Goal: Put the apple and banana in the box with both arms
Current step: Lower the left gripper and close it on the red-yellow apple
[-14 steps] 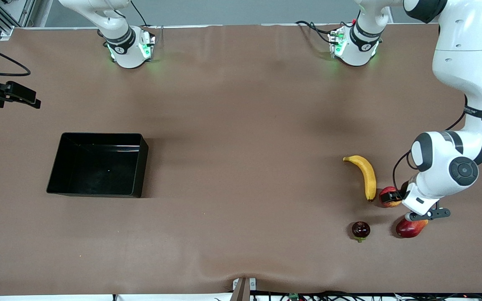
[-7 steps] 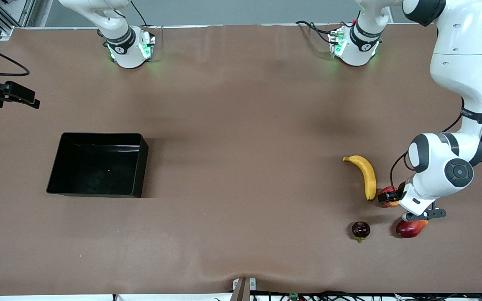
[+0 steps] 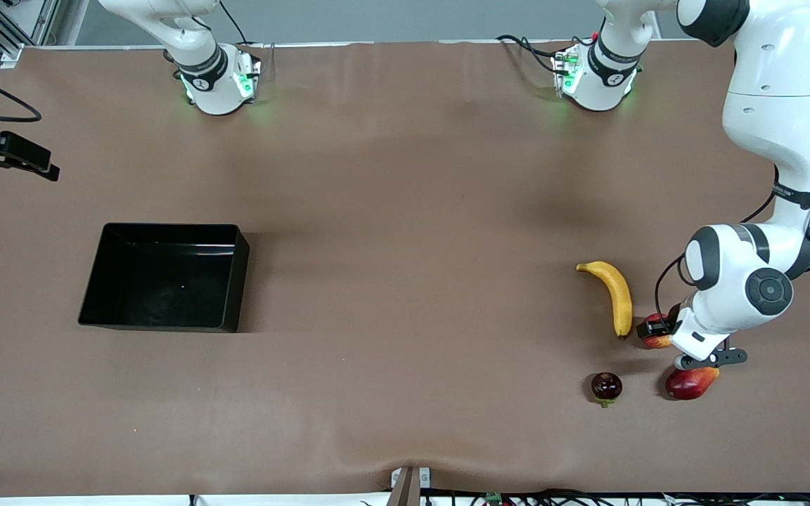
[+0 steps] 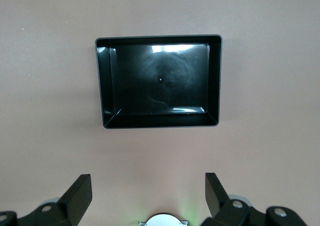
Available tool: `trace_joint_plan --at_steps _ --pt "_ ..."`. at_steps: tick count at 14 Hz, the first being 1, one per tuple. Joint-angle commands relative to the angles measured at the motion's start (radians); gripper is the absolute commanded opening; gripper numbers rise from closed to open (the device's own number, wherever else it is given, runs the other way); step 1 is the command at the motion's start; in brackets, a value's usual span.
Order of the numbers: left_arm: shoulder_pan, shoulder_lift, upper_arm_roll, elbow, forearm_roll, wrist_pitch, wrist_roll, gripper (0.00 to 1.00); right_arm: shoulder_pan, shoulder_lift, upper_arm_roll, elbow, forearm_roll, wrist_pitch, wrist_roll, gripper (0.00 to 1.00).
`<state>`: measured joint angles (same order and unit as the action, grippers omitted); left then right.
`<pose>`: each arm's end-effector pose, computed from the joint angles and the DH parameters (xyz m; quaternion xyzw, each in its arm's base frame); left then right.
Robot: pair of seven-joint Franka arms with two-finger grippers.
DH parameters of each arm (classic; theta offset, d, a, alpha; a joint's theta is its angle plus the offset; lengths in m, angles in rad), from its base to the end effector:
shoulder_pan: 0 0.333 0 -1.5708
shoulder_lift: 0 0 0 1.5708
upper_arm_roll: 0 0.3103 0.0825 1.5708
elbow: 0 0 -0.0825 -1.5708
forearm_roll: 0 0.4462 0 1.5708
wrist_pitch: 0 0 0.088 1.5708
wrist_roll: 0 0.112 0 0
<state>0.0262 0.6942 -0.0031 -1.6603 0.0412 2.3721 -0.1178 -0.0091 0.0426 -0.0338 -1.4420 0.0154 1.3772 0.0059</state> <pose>0.7260 0.0175 0.1517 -0.9983 -0.0561 -0.0094 0.0130 0.6081 -0.0237 0.6394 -0.9983 0.0233 0.0535 0.0079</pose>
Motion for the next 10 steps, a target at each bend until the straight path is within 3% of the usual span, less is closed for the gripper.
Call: trace_joint_plan --at_steps 1,10 --pt "-0.003 -0.036 -0.001 -0.010 -0.009 -0.023 0.014 0.00 -0.009 -0.015 0.006 0.000 -0.018 -0.009 0.012 1.00" --pt "-0.008 -0.248 -0.040 0.005 0.000 -0.289 0.012 0.00 -0.011 -0.015 0.006 0.002 -0.017 -0.010 0.016 1.00"
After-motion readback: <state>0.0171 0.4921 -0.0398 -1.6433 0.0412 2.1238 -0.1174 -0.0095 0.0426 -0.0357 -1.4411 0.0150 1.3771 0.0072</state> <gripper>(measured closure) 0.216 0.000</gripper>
